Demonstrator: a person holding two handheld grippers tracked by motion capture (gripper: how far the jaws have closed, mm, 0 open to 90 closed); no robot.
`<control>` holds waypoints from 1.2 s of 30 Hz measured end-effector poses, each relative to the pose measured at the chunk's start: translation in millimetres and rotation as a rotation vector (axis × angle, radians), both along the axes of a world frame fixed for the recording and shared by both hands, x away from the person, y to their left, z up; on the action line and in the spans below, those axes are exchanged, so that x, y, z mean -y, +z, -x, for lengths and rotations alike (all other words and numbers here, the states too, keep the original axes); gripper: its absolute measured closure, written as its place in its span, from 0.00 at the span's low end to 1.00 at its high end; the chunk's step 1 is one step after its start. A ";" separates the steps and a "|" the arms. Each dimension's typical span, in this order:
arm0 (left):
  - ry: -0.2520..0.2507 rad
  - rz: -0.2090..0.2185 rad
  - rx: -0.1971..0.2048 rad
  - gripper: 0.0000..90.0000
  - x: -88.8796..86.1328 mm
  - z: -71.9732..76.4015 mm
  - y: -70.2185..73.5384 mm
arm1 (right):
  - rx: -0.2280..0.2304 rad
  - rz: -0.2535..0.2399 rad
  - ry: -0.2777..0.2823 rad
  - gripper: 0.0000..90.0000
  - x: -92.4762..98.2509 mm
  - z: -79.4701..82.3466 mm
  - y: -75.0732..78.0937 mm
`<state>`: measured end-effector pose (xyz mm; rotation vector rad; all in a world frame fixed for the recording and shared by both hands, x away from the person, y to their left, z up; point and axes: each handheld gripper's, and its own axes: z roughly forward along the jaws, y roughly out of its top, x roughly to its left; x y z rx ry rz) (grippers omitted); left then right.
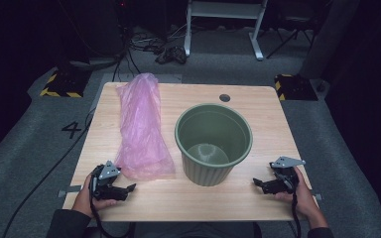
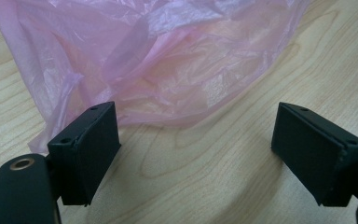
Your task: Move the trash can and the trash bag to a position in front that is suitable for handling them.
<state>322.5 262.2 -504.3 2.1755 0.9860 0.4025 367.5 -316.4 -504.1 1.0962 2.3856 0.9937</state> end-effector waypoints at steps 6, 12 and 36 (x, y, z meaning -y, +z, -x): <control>-0.001 -0.001 0.003 0.17 0.4 -1.0 0.0 | 0.038 -0.028 -0.002 0.19 1.7 7.5 5.6; -0.002 -0.003 0.003 0.17 0.3 -0.8 0.1 | 0.079 -0.101 0.014 0.17 1.4 11.6 21.5; 0.002 -0.003 0.002 0.17 0.6 -0.4 0.1 | 0.270 -0.144 0.173 0.20 -33.1 37.1 115.1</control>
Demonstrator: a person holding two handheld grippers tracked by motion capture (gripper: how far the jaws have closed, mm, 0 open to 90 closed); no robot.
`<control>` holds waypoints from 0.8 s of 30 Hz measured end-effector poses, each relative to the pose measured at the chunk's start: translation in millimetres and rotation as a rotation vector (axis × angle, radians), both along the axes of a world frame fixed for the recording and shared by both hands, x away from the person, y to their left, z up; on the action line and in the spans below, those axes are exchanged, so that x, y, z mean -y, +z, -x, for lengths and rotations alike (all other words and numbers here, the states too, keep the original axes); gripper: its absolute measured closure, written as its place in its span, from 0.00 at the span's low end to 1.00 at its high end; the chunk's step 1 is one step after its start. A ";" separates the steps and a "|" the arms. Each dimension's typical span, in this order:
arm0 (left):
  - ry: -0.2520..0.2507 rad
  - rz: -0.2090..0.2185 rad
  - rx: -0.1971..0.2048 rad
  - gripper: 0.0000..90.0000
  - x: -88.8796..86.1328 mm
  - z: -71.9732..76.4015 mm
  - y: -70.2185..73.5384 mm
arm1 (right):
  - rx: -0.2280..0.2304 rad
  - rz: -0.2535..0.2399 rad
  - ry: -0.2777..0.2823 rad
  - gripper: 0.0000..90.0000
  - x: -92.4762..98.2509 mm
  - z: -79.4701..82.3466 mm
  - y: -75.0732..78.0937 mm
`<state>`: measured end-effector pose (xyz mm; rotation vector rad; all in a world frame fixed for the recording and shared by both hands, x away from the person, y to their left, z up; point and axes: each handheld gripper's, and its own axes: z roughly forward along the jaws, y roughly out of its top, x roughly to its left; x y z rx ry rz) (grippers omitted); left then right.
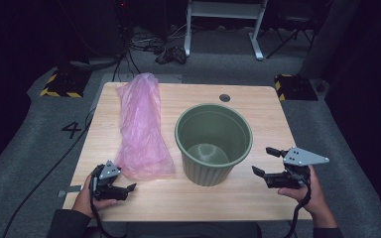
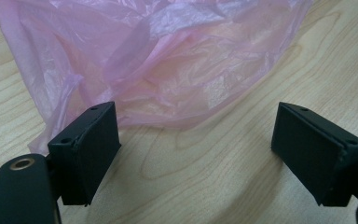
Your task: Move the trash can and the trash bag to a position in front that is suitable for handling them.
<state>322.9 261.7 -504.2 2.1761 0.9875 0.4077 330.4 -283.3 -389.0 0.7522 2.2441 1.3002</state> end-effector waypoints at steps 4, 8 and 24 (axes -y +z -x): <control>0.001 0.000 0.000 0.17 0.0 0.1 0.0 | 0.017 0.002 0.006 0.20 -5.3 0.1 7.5; 0.000 -0.001 0.000 0.17 0.0 0.0 0.0 | 0.036 0.012 0.027 0.20 -11.3 1.9 14.3; 0.000 0.000 0.000 0.17 0.0 0.0 0.0 | 0.071 0.020 0.080 0.20 -28.2 6.1 45.2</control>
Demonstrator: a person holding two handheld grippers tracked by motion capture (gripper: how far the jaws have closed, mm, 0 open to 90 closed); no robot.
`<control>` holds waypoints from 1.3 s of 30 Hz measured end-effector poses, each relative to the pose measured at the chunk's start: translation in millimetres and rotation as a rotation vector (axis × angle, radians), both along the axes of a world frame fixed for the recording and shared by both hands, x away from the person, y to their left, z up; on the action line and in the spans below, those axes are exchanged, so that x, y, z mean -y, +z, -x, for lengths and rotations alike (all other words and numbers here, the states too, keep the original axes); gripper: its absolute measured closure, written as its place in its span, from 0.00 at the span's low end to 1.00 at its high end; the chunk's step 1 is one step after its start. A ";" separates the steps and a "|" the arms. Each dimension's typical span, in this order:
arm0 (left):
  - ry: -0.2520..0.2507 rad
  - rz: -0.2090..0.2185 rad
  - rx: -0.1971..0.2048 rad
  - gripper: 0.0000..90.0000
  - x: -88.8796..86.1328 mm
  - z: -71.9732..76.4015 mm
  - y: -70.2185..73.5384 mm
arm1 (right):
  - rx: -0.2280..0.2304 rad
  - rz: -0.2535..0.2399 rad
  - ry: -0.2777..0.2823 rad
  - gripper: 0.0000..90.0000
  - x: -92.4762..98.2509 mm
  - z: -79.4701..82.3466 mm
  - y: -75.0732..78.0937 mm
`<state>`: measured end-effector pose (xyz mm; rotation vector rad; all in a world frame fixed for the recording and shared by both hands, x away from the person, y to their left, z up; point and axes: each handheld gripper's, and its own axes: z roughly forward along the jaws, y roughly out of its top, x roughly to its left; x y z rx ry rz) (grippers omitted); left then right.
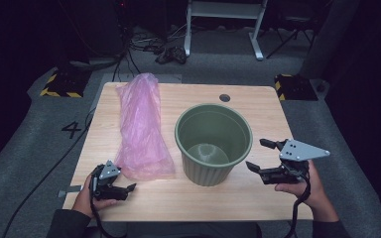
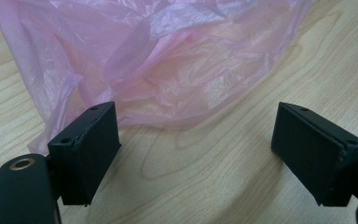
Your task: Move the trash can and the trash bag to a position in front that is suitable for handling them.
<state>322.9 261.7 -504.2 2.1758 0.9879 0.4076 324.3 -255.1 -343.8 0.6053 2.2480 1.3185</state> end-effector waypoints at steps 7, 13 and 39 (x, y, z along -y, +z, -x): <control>0.000 0.000 0.000 0.17 0.0 0.0 0.0 | 0.011 0.002 0.021 0.20 -6.4 1.6 10.6; 0.003 0.001 -0.001 0.17 0.1 0.2 0.0 | 0.013 -0.004 0.051 0.21 -11.5 4.8 18.5; 0.005 0.000 0.000 0.17 0.2 0.4 0.0 | -0.134 0.188 0.339 0.67 -81.0 -8.8 10.8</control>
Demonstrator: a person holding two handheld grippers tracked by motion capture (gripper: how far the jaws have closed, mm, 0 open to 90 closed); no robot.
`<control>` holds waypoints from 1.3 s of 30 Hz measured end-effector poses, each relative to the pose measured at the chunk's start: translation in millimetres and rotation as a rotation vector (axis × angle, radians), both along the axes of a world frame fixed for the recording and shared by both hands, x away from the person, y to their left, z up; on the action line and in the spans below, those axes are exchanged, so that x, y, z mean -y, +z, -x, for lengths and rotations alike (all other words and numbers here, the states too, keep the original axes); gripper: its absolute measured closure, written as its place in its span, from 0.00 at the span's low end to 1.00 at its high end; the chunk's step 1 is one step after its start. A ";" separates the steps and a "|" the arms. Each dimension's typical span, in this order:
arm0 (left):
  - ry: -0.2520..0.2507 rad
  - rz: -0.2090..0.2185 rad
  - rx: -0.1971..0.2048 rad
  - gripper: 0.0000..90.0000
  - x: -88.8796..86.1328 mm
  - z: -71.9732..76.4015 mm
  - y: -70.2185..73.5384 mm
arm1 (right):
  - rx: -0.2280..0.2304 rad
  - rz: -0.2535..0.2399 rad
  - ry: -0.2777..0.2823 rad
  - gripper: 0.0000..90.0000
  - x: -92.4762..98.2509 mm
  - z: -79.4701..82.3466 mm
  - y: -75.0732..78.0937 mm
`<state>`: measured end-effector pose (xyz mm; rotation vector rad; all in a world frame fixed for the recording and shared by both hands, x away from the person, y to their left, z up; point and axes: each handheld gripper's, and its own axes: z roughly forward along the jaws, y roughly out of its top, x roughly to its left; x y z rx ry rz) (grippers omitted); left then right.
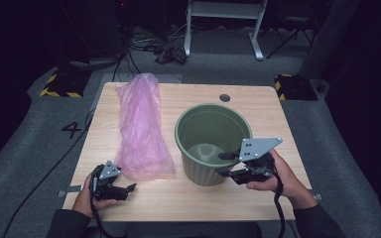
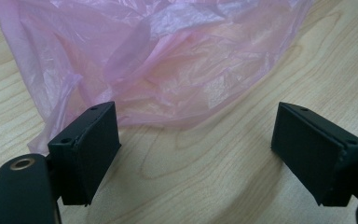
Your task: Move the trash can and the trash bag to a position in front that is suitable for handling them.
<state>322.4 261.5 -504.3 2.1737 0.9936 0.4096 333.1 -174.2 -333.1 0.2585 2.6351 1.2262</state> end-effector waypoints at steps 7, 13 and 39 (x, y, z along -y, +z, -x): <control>0.000 0.000 0.000 0.17 0.0 0.0 0.0 | -0.033 0.026 0.038 0.74 -3.8 -6.9 -2.7; 0.002 0.003 0.001 0.17 0.3 0.3 -0.2 | -0.009 0.057 0.022 0.81 -7.3 -10.1 -2.2; 0.005 0.000 0.002 0.17 0.6 0.2 0.0 | 0.051 0.077 -0.106 0.84 -6.6 -45.2 -3.0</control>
